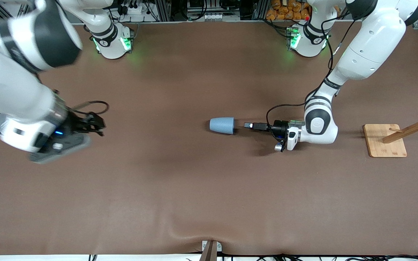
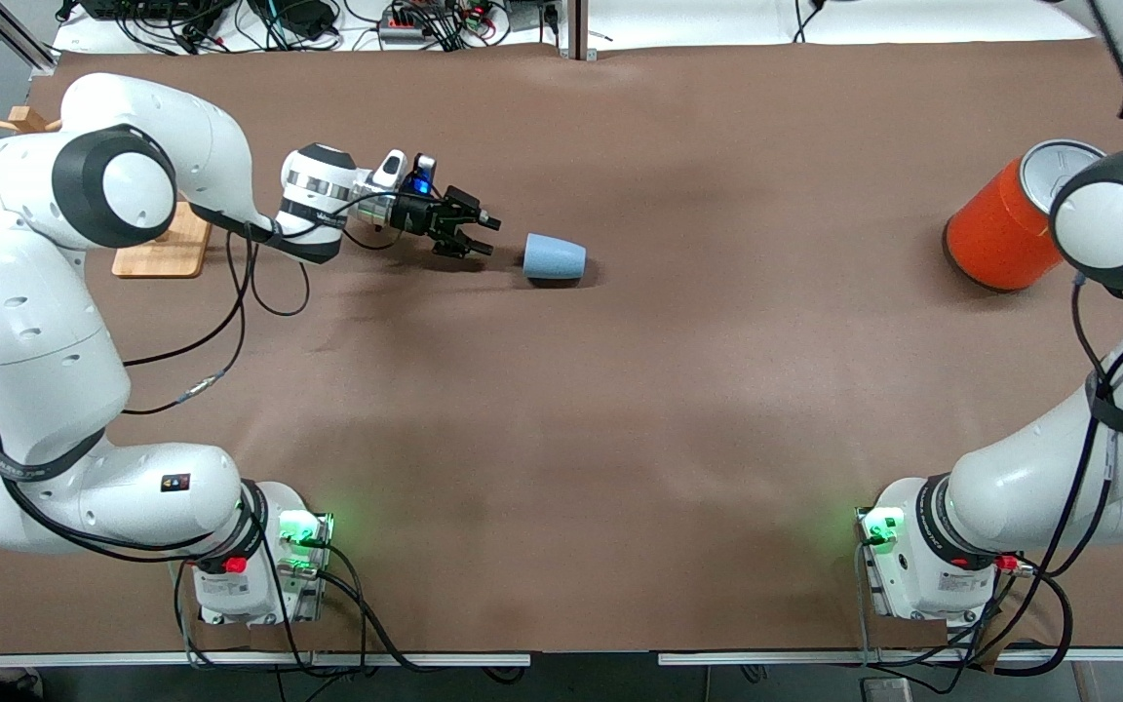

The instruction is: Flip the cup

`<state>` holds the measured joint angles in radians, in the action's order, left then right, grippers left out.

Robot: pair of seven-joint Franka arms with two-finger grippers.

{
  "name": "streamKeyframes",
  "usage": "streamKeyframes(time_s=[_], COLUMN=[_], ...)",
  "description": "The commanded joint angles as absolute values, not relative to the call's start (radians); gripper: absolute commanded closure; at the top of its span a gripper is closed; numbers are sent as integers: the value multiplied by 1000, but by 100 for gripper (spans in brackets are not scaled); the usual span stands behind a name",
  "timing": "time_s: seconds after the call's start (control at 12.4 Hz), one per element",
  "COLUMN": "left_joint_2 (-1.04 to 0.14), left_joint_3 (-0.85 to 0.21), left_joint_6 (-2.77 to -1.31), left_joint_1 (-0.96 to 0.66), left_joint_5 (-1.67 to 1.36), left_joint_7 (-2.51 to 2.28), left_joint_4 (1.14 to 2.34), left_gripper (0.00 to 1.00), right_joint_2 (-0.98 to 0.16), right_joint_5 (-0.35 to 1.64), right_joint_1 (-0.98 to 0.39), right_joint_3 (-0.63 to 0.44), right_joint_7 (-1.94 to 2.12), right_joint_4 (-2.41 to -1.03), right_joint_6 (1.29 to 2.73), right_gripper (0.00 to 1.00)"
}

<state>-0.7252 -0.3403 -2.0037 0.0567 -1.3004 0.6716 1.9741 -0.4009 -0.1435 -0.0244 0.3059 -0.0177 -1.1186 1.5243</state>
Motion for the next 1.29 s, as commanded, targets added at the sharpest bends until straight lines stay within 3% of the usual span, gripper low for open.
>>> streamKeyframes(time_s=[0.0,0.24,0.4,0.56,0.65,0.81,0.89,1.05,1.21], left_joint_2=[-698,-701,-700,-699,-701,-700,-701,-700,-699], left_joint_3=[-336,-337,-337,-336,-336,-336,-336,-336,-336], left_joint_6=[-2081,-2097,-2095,-2097,-2115,-2157,-2161,-2175,-2180], left_joint_1=[-3,-31,-46,-67,-89,-123,-129,-132,-133], left_joint_5=[-1373,-1416,-1445,-1477,-1505,-1541,-1552,-1554,-1554], left_joint_7=[678,680,678,680,686,686,689,689,689], left_joint_4=[1997,1996,1994,1991,1991,1991,1991,1990,1980], left_gripper=[37,37,37,38,43,45,51,100,100], right_joint_2=[-316,-212,-70,-55,-48,-16,-8,14,53], right_joint_5=[-103,-69,36,55,113,144,135,43,40], right_joint_1=[-34,-15,-14,-11,-14,-20,-21,-11,-11], right_joint_3=[241,216,106,-4,-77,-127,-117,-40,-12], right_joint_7=[-333,-511,-494,-354,-243,-268,-363,-478,-473], right_joint_4=[-1213,-1349,-1529,-1540,-1546,-1587,-1592,-1598,-1636], right_joint_6=[1509,1535,1641,1602,1588,1583,1583,1582,1580], right_gripper=[0,0,0,0,0,0,0,0,0])
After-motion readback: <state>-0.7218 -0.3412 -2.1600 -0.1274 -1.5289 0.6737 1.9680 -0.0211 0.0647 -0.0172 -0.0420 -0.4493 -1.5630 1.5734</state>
